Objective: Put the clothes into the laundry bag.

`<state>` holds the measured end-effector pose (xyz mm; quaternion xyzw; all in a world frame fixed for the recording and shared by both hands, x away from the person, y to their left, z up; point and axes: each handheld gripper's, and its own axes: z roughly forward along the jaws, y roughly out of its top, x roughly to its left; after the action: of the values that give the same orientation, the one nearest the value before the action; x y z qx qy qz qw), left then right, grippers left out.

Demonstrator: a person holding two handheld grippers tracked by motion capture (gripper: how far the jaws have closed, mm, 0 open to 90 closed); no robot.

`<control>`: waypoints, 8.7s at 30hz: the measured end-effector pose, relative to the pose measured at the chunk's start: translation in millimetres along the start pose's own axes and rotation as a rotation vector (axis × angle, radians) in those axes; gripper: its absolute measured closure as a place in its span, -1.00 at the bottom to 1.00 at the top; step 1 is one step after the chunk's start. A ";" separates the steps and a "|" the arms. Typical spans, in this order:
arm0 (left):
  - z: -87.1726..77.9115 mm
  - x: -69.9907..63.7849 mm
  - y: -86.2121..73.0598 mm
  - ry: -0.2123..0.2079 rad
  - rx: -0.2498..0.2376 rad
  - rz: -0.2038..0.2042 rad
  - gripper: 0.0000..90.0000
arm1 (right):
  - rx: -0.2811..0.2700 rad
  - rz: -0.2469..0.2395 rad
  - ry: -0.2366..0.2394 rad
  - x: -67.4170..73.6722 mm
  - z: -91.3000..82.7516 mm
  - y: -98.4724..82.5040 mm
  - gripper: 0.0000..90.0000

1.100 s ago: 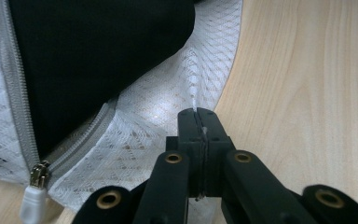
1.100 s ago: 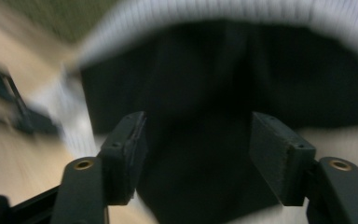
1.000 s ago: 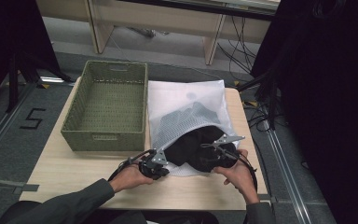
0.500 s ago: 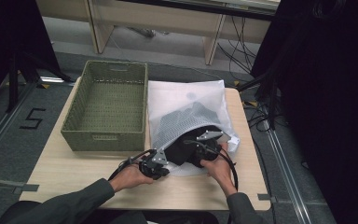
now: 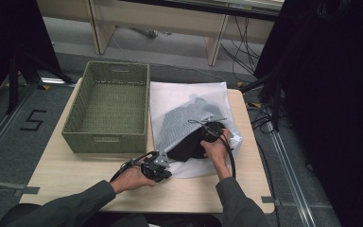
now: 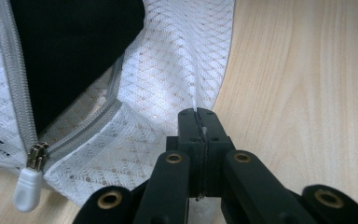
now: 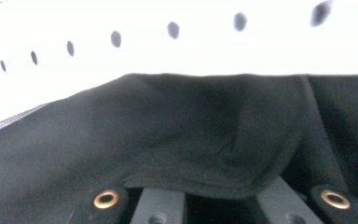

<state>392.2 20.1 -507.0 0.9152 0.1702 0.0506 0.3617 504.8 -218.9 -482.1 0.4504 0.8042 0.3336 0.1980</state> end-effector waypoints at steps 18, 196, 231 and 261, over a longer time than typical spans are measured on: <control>0.0 -1.8 0.0 0.006 0.003 -0.004 0.97 | 0.082 0.032 0.238 40.9 -59.1 -22.1 -0.19; -65.9 0.4 -11.7 -0.005 0.028 0.021 0.49 | 0.114 -0.252 0.093 29.4 26.2 3.0 0.24; -90.2 10.7 -19.8 0.098 -0.026 -0.034 0.10 | 0.111 -0.090 0.144 24.3 -55.8 1.5 0.16; -131.1 8.2 -50.5 0.250 -0.161 -0.133 -0.30 | -0.085 -0.004 0.186 35.8 -107.7 -39.4 -0.16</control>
<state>357.6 141.8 -445.5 0.8566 0.2696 0.1533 0.4125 396.3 -241.5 -435.6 0.4070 0.8051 0.4074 0.1422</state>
